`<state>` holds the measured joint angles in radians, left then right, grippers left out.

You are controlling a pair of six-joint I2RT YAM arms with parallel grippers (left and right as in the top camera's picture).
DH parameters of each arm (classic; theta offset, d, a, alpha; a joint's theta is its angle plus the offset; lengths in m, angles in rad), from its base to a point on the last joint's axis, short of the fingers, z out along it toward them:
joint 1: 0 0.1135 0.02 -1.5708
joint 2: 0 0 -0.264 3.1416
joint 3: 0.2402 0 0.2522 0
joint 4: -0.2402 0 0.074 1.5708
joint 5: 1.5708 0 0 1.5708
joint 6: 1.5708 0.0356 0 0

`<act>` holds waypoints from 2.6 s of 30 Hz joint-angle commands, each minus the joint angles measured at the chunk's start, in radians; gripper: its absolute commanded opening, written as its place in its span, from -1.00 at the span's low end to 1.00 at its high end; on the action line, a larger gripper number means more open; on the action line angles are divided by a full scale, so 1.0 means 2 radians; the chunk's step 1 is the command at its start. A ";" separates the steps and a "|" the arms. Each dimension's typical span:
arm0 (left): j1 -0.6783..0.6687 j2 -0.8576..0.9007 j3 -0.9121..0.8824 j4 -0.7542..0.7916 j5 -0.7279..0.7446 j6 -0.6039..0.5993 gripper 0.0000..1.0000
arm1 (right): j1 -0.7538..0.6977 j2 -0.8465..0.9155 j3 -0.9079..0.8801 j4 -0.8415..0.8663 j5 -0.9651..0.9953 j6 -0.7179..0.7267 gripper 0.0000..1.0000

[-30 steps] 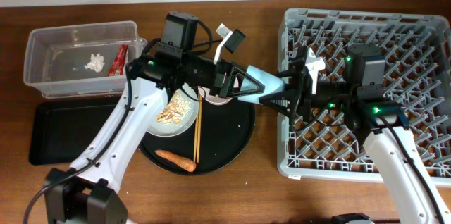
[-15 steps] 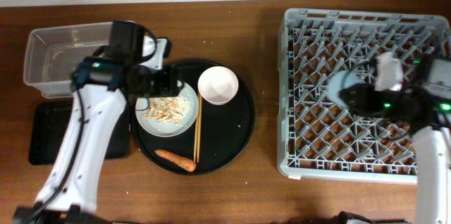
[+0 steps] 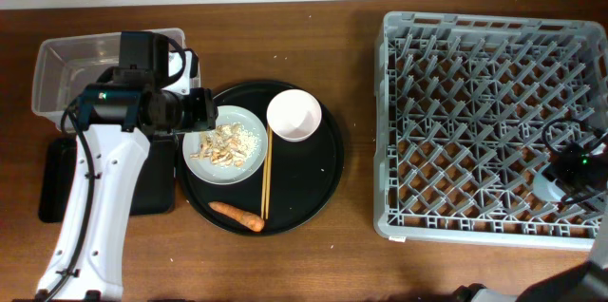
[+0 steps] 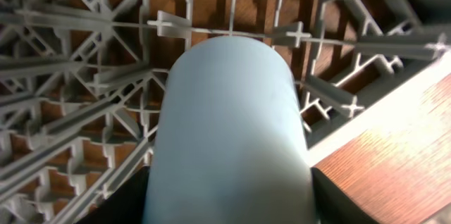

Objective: Sort waste into correct bins and load items into the dishwasher rack
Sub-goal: 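Place the blue cup in the rack with the right gripper, then grasp the pink bowl on the black tray with the right gripper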

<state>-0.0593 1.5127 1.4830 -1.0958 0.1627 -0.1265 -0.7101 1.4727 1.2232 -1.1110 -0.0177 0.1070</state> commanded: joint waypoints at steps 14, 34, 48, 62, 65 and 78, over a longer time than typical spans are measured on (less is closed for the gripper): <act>0.008 -0.007 0.002 -0.029 -0.047 -0.022 0.53 | 0.257 -0.001 0.122 0.042 -0.202 -0.068 0.97; 0.064 -0.007 0.001 -0.062 -0.063 -0.024 0.84 | 0.605 0.327 0.169 0.260 -0.009 0.073 -0.23; 0.064 -0.007 0.001 -0.059 -0.063 -0.024 0.84 | 0.603 0.327 0.219 0.193 0.008 0.072 -0.82; 0.064 -0.007 0.001 -0.059 -0.063 -0.024 0.84 | 0.604 0.331 0.196 0.193 0.002 0.073 -0.72; 0.064 -0.007 0.001 -0.058 -0.063 -0.024 0.85 | 0.604 0.331 0.196 0.192 -0.017 0.073 -0.71; 0.064 -0.007 0.001 -0.057 -0.063 -0.024 0.84 | 0.603 0.331 0.170 0.206 -0.025 0.134 -0.82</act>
<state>0.0643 1.5127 1.4830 -1.2118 0.0441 -0.1688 0.4973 2.1151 1.5745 -0.7170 -0.0608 0.3630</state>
